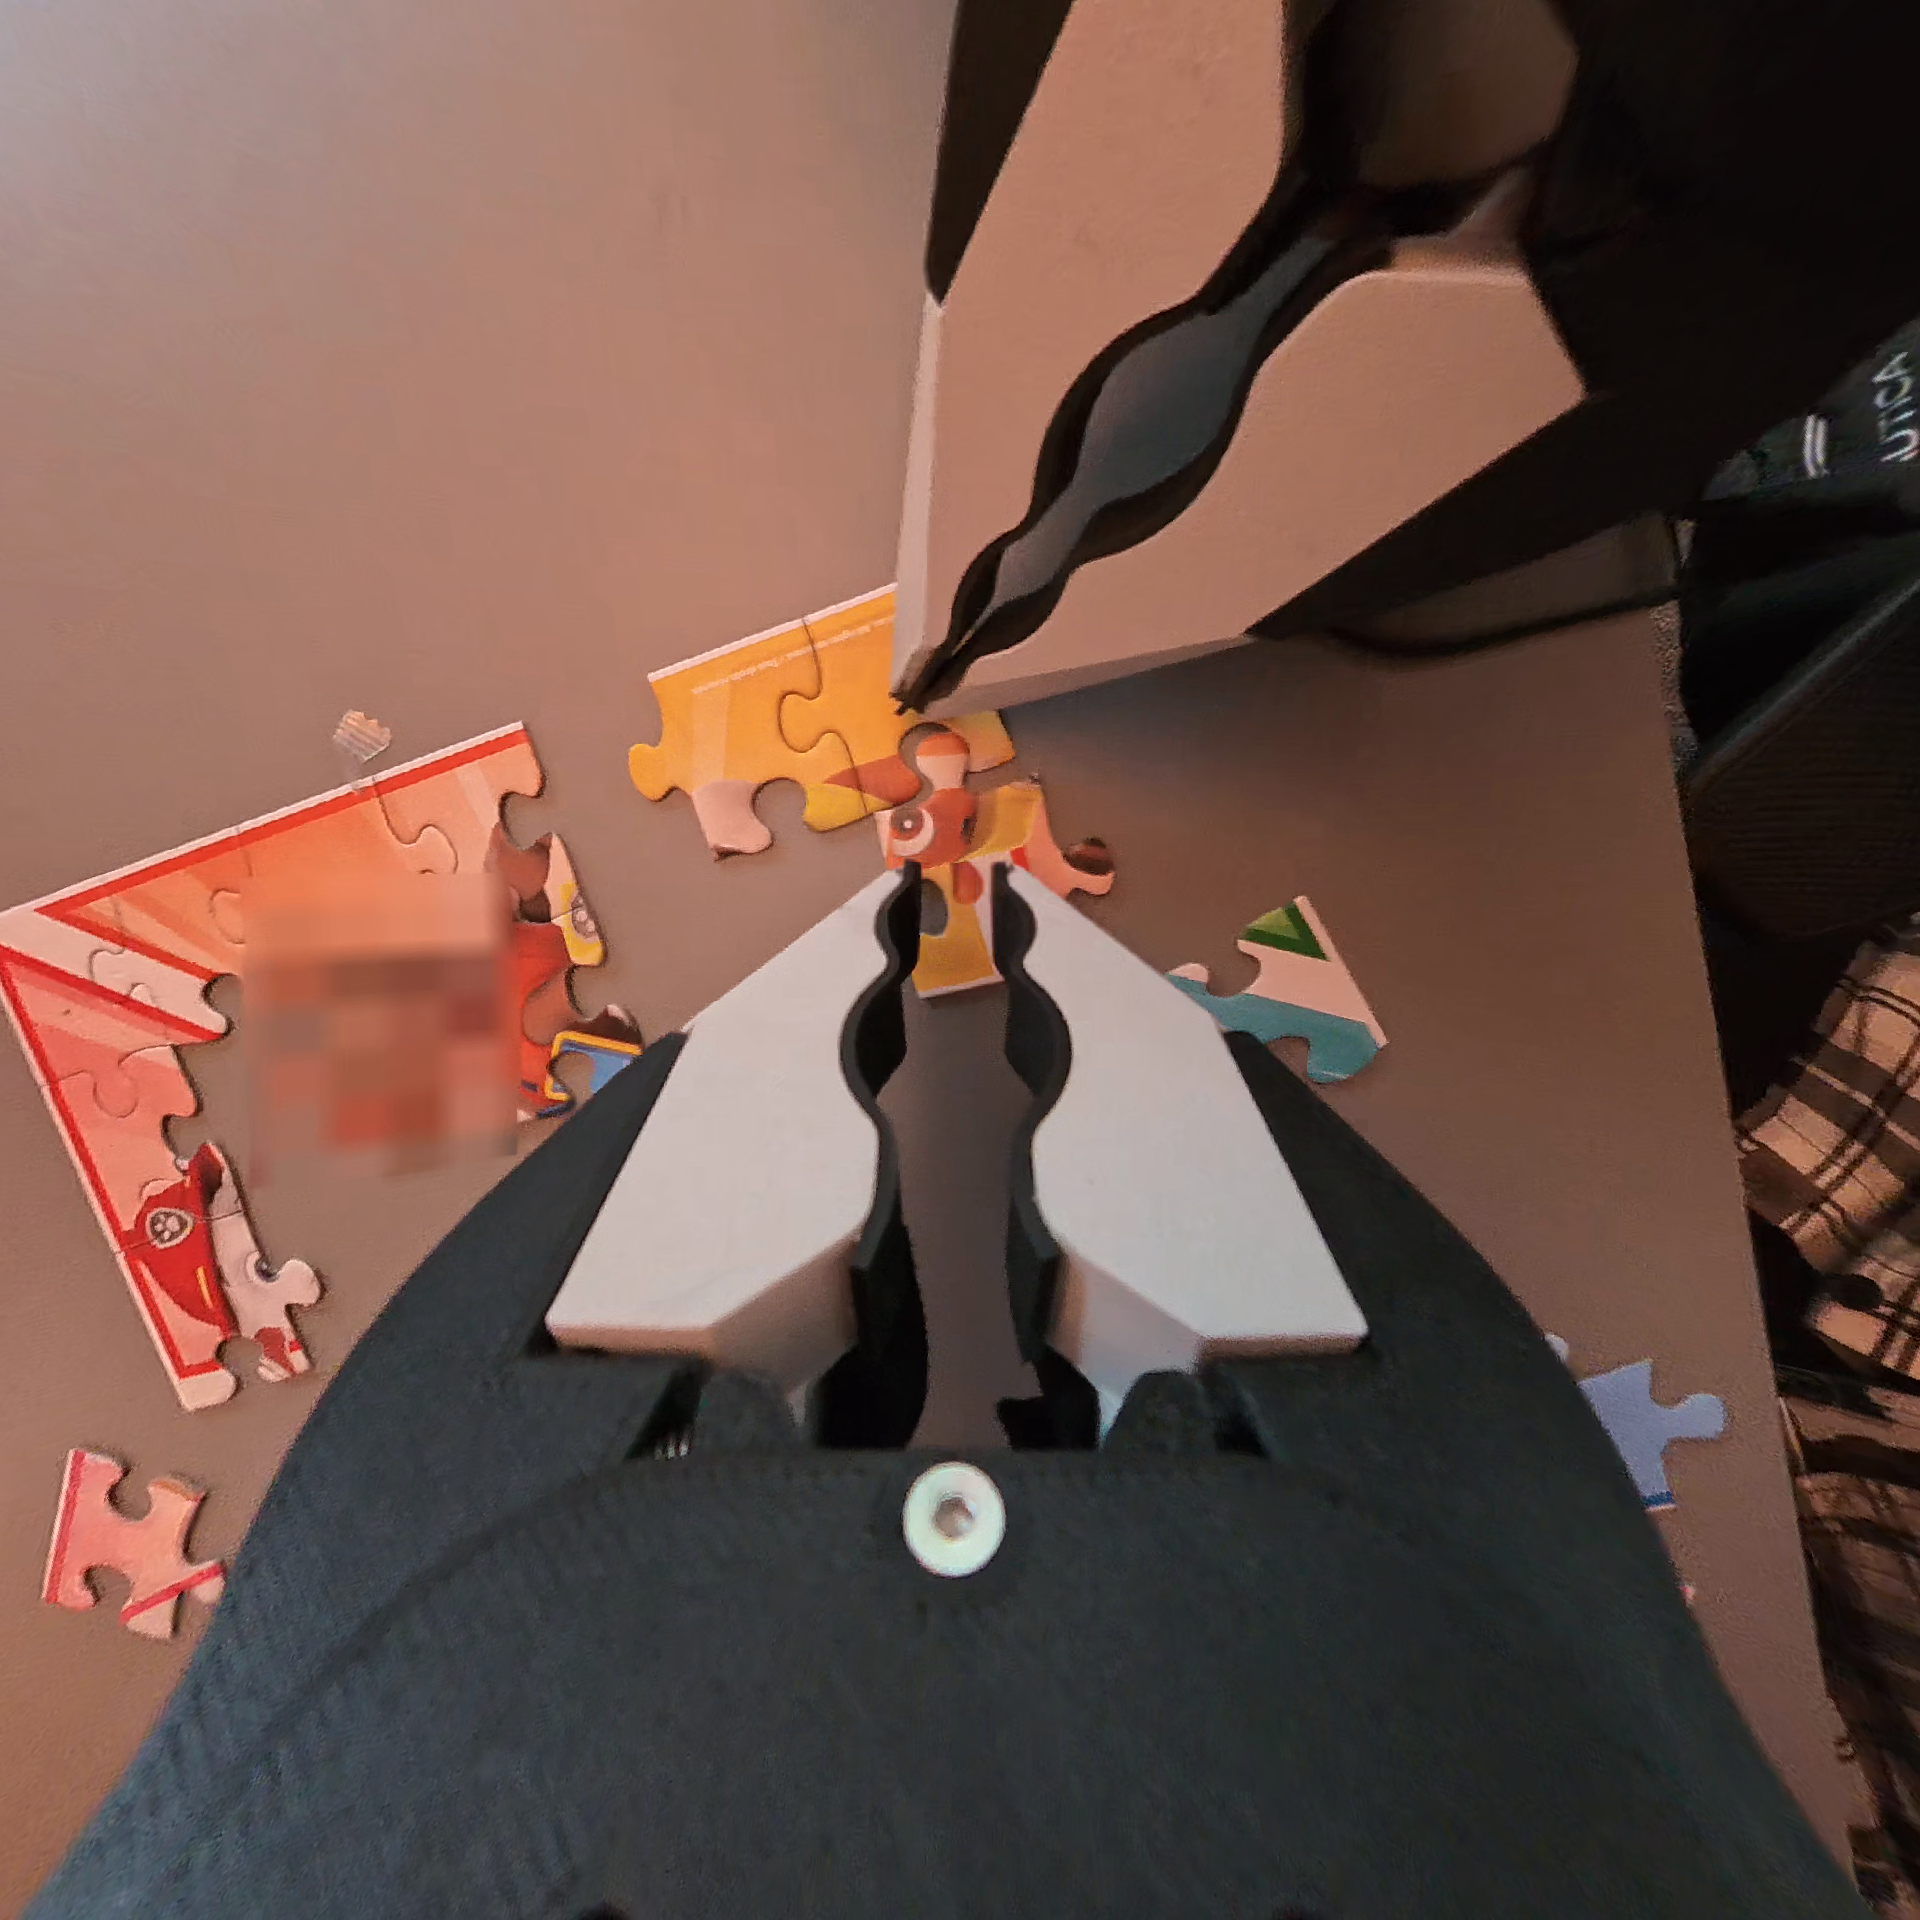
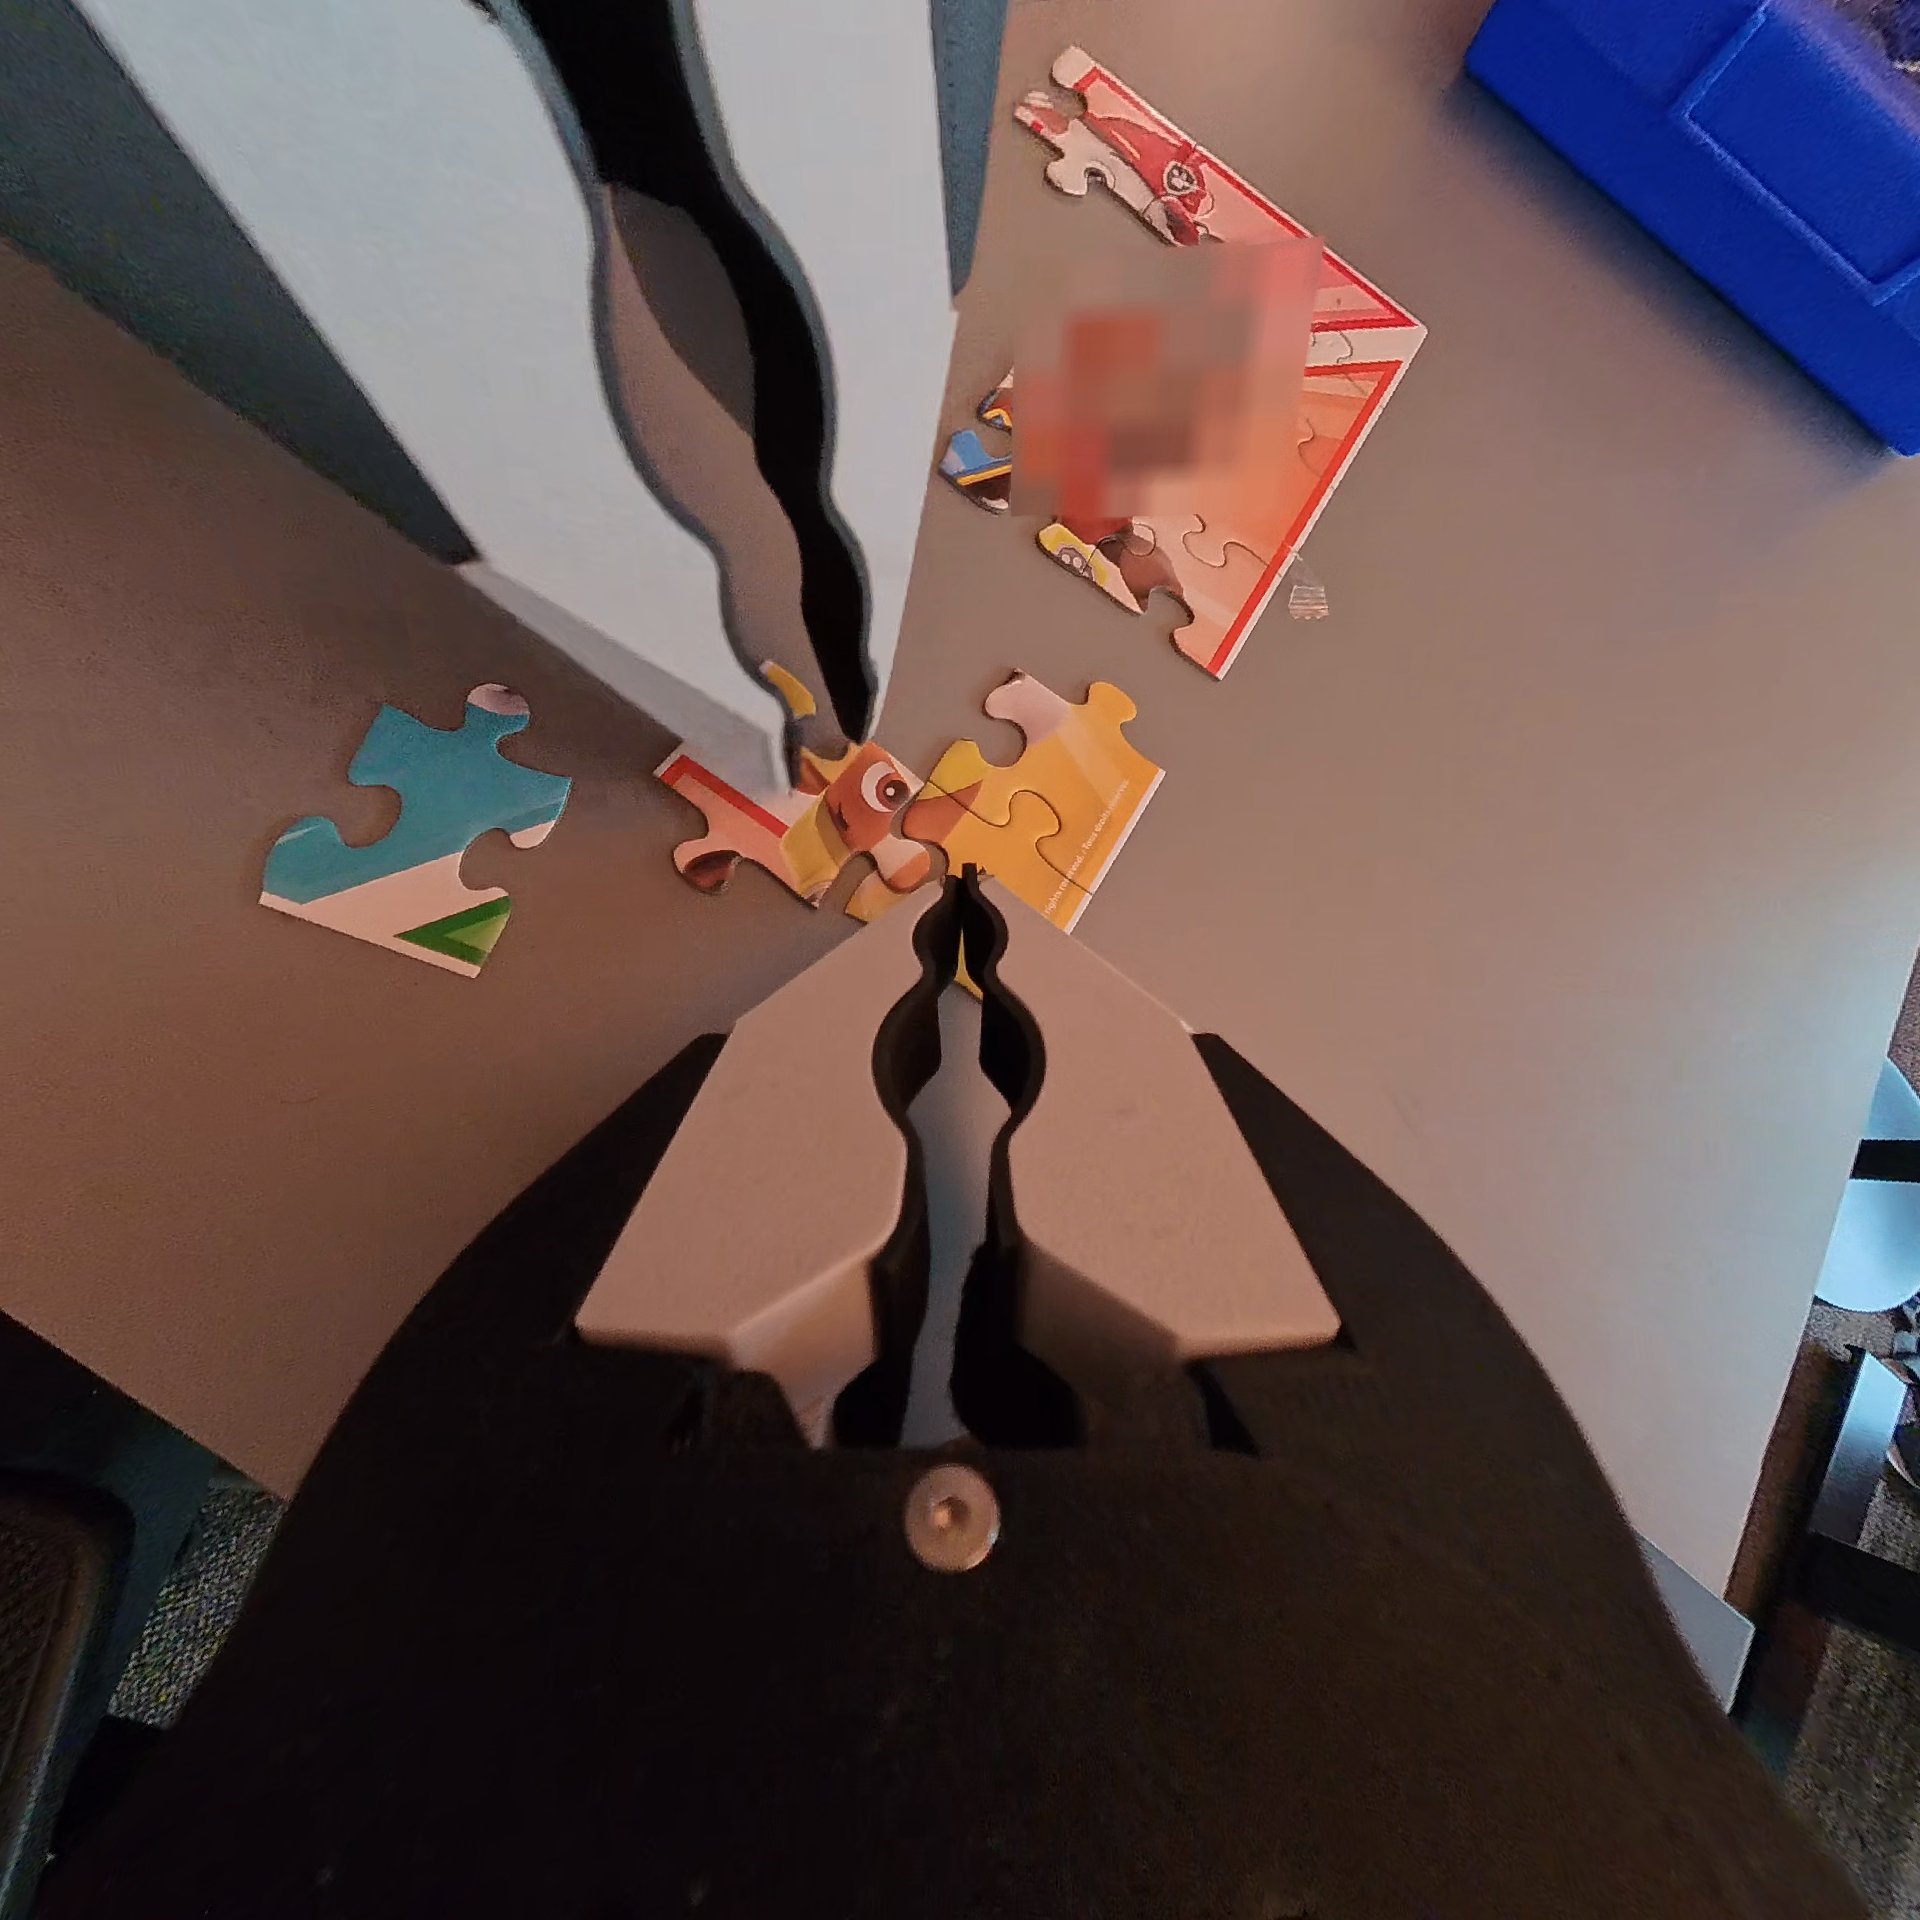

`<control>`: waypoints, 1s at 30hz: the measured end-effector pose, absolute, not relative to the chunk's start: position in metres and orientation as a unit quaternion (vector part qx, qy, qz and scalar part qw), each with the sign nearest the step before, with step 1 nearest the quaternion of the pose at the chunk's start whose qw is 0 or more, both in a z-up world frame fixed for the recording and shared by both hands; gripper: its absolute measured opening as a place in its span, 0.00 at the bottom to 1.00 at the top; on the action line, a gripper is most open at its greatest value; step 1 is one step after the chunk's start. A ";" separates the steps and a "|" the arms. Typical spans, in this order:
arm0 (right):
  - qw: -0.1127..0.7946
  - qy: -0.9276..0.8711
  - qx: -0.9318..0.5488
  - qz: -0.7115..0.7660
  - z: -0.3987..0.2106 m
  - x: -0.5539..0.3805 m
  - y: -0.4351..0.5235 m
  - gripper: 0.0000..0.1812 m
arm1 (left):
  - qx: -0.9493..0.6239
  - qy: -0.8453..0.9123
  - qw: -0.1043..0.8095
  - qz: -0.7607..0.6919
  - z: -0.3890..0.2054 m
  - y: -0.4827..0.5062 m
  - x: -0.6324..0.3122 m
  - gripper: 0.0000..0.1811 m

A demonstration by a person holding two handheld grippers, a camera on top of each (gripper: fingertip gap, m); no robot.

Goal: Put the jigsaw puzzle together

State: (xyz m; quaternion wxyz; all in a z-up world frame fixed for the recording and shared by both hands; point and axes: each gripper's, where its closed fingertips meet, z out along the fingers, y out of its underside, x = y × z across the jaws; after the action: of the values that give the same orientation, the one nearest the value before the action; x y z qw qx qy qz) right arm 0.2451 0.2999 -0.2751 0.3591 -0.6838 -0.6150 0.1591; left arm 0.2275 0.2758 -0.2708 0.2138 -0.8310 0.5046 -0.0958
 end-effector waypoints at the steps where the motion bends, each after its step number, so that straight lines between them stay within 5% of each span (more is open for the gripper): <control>1: 0.359 -0.615 -0.684 0.159 -0.275 0.245 0.300 0.00 | -0.831 0.506 0.215 -0.089 -0.271 0.275 0.227 0.07; 30: 0.370 -0.619 -0.676 0.153 -0.274 0.243 0.299 0.00 | -0.875 0.405 0.243 -0.106 -0.278 0.273 0.229 0.02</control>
State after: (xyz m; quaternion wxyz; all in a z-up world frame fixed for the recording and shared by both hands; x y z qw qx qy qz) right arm 0.2431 0.2989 -0.2743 0.3695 -0.6759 -0.6191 0.1526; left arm 0.2287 0.2730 -0.2776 0.2433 -0.8749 0.4050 -0.1061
